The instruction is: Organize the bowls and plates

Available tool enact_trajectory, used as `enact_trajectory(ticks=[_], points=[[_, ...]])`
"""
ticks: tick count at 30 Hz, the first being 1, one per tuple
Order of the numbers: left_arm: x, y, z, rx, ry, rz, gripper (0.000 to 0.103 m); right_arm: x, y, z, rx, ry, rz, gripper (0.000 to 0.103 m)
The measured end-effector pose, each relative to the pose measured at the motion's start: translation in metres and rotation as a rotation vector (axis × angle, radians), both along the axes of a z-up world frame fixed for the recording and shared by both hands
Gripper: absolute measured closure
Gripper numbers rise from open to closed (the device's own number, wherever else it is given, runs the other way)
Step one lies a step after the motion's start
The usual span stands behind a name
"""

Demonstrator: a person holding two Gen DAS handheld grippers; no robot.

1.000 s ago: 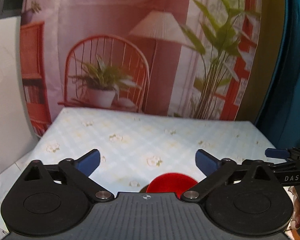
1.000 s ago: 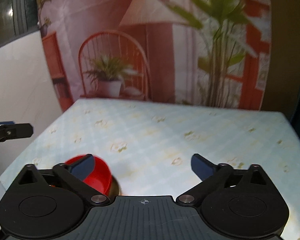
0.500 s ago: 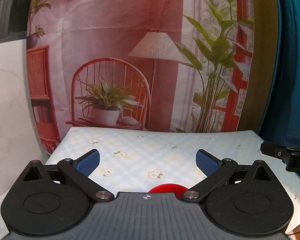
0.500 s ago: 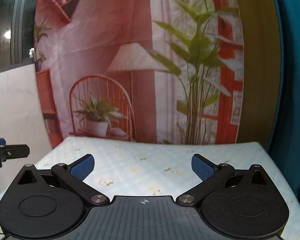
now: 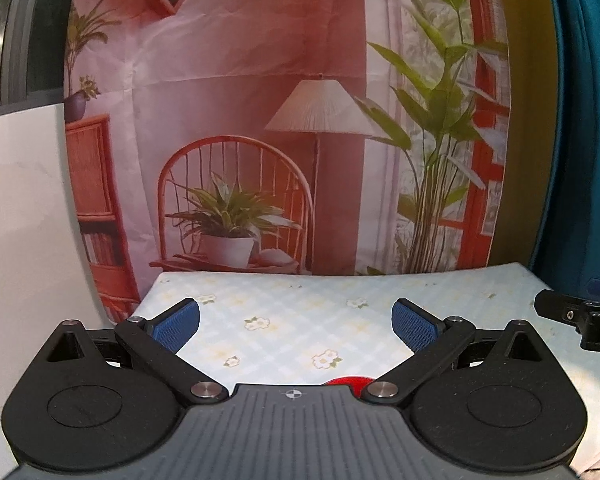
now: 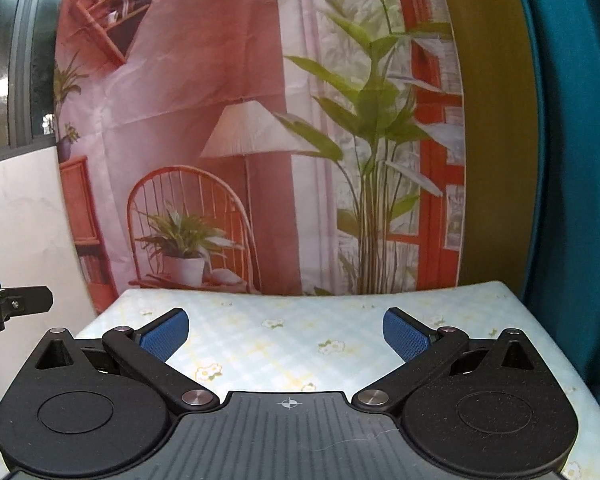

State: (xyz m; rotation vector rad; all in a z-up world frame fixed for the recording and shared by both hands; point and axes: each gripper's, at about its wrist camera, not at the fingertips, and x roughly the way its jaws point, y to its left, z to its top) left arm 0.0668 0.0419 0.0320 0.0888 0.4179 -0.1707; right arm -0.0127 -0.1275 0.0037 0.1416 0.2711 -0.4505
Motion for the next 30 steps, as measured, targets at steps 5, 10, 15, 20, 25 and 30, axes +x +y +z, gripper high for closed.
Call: enact_trajectory(ticks=[5,10,15,20,25,30], points=[[-0.004,0.000,-0.006,0.001,0.021,-0.002,0.000,0.001,0.001,-0.007,0.017,0.015,0.001,0.000],[-0.007,-0.001,-0.013,0.004,0.047,-0.027,0.000,0.002,0.004,-0.010,0.009,0.027,-0.008,0.000],[-0.007,0.000,-0.015,-0.002,0.046,-0.035,0.000,0.003,0.006,-0.012,0.000,0.036,-0.006,0.000],[-0.005,0.002,-0.015,-0.014,0.056,-0.031,0.000,0.001,0.007,-0.012,-0.002,0.028,-0.005,0.000],[-0.003,0.002,-0.016,-0.014,0.060,-0.029,0.000,0.000,0.007,-0.011,-0.005,0.022,-0.007,0.000],[-0.003,0.002,-0.016,-0.013,0.060,-0.027,0.000,0.000,0.008,-0.011,-0.006,0.021,-0.004,0.000]])
